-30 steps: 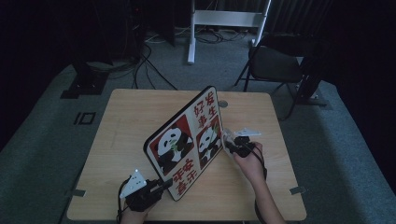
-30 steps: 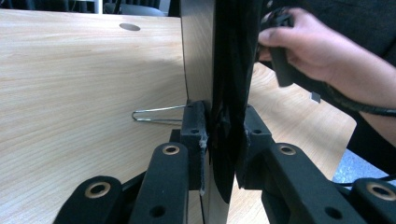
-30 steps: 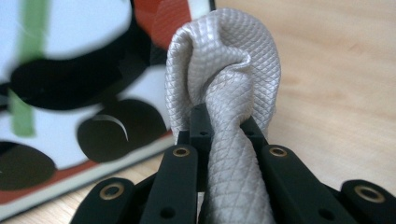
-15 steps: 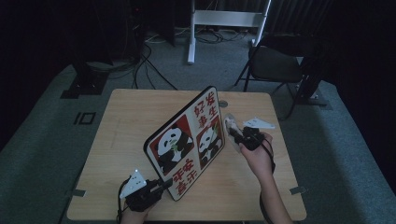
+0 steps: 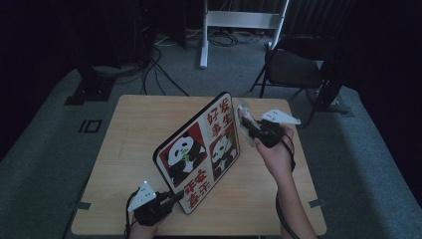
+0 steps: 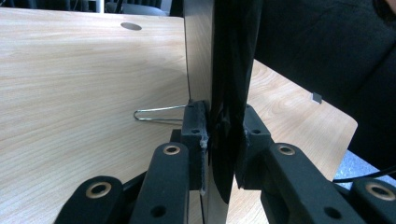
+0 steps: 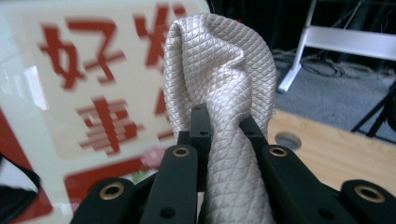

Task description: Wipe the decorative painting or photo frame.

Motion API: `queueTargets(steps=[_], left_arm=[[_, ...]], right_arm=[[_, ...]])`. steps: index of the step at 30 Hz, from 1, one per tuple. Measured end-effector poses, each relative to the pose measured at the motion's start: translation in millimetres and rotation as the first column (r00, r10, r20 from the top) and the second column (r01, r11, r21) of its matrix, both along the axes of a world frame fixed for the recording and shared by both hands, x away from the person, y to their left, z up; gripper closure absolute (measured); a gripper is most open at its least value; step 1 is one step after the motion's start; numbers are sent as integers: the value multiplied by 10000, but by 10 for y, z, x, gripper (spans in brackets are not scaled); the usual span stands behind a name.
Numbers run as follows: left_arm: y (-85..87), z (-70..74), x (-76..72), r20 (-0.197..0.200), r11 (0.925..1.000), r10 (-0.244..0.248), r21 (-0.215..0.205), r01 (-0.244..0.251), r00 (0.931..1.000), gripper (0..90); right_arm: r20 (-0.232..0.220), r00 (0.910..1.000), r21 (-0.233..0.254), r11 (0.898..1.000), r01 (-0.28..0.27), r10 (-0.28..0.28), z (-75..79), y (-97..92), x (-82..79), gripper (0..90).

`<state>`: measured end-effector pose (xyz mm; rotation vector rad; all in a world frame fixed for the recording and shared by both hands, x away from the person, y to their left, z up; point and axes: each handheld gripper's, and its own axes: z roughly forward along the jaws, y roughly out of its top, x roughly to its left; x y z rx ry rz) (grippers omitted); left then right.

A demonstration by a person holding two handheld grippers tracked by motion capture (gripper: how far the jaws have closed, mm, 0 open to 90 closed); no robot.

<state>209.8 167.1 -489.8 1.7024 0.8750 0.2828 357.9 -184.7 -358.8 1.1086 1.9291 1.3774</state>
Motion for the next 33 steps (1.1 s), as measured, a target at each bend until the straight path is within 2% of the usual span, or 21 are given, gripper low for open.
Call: queueTargets(steps=[6,14,21,26,33], left_arm=[[0,0,-1,-20,10000,3,-17,-3,10000,777],[0,1,1,-20,10000,5,6,-5,10000,778],[3,2,4,-46,10000,-47,18,47,10000,778],[3,7,5,11,9999,-53,138,53,10000,777],[9,9,10,-13,9998,-125,163,125,9999,776]], right_arm=[[286,9990,43,9994,-334,332,171,127,4,816],[559,9960,168,9974,-703,693,273,281,33,815],[847,9914,16,9950,-1002,997,355,418,47,816],[640,9926,-441,9939,-1007,1034,275,524,102,815],[261,9952,-605,9939,-927,944,131,527,152,815]])
